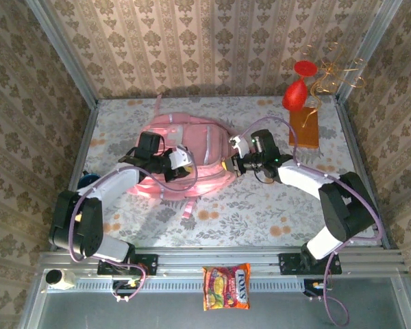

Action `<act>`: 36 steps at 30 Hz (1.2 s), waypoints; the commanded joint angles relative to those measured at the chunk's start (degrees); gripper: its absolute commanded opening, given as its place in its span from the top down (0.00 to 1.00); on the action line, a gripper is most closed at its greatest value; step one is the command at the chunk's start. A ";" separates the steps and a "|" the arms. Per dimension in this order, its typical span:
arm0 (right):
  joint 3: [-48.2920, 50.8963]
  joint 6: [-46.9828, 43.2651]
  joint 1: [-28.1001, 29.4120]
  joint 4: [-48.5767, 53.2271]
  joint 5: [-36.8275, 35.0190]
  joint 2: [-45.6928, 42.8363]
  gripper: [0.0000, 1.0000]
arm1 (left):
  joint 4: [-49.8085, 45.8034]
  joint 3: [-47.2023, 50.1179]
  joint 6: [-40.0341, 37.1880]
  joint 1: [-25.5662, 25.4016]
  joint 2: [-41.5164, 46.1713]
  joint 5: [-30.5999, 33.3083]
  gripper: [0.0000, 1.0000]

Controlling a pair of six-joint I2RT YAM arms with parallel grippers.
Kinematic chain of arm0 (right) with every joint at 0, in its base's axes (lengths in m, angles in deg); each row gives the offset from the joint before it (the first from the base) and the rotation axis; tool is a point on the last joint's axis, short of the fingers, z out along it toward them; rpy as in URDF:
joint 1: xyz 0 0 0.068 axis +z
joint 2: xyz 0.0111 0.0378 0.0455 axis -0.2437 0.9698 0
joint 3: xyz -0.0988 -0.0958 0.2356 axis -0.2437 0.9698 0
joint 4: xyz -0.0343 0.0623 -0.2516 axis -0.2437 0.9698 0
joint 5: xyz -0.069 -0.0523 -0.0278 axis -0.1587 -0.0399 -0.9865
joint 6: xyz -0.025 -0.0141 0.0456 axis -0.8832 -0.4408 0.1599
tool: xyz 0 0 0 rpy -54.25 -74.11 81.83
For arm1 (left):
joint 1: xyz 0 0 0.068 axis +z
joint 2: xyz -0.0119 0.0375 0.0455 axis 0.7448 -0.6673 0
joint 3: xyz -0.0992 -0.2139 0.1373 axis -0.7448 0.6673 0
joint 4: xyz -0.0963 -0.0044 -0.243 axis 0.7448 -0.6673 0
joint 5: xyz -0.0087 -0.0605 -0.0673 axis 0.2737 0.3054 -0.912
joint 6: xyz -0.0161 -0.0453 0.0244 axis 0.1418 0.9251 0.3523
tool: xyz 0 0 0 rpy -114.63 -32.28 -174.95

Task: Pack books, pencil case, and school supplies into a backpack

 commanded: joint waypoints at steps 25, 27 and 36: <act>-2.57 8.24 0.69 10.15 -22.52 -4.43 1.00 | -2.24 -6.80 -10.75 -11.38 -3.80 3.04 1.00; -4.16 7.77 -0.01 11.48 -26.82 -3.03 1.00 | -2.71 -6.51 -11.60 -11.19 -2.94 2.46 1.00; -13.16 7.34 -6.21 15.06 -32.03 3.90 1.00 | 1.04 -1.38 -12.71 -8.60 3.04 -3.35 1.00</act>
